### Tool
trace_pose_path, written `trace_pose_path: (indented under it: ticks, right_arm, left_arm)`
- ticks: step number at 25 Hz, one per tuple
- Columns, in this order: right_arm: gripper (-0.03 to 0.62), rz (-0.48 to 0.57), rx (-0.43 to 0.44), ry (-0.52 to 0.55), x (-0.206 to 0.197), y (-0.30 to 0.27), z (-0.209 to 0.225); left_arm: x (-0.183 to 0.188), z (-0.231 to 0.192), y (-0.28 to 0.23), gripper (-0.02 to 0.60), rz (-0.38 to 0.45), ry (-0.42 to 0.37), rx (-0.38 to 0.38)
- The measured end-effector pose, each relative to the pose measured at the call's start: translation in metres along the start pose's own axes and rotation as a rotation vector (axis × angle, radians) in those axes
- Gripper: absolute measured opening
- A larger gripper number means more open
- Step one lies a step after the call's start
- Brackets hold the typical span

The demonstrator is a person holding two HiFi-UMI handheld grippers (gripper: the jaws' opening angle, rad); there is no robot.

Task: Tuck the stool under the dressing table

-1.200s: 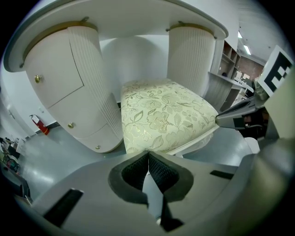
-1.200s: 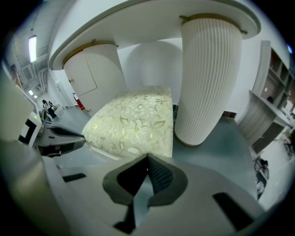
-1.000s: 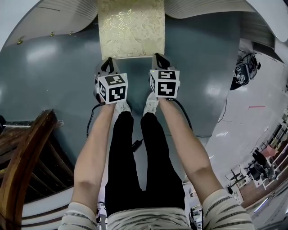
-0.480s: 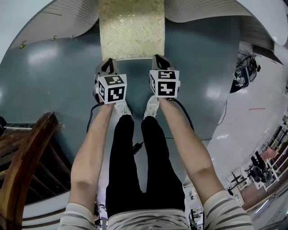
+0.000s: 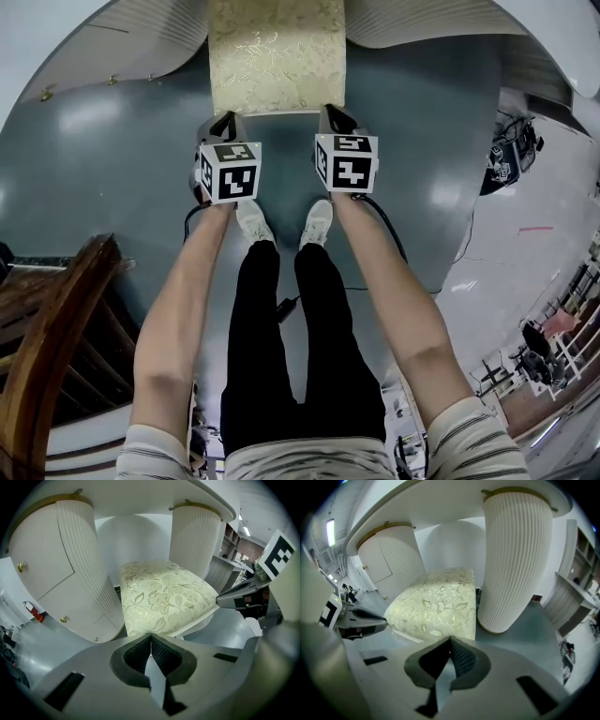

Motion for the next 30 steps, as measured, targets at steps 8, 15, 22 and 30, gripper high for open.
trace_pose_path:
  ticks: [8, 15, 22, 30]
  right_arm:
    - [0.005, 0.002, 0.007, 0.021, 0.018, -0.010, 0.007]
    - [0.005, 0.009, 0.010, 0.040, 0.027, -0.016, 0.011]
    - [0.005, 0.005, 0.007, 0.049, 0.042, -0.025, 0.017]
    - [0.005, 0.023, 0.001, 0.073, 0.051, -0.031, 0.020]
  left_arm:
    - [0.018, -0.004, -0.011, 0.000, 0.004, 0.001, 0.013]
    - [0.027, -0.007, -0.017, 0.000, 0.009, -0.014, 0.006]
    - [0.043, -0.012, -0.026, 0.000, 0.011, -0.020, 0.003]
    - [0.052, -0.014, -0.032, 0.000, 0.012, -0.035, 0.003]
Point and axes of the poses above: the fingertips, and each gripper's own axes: y backward along the fingers, z to its right, x out of its top, the point moved 3 cm from there along y, backward along the fingers, and after that the axes turned 3 degrees about z, right-handed, at the moved point
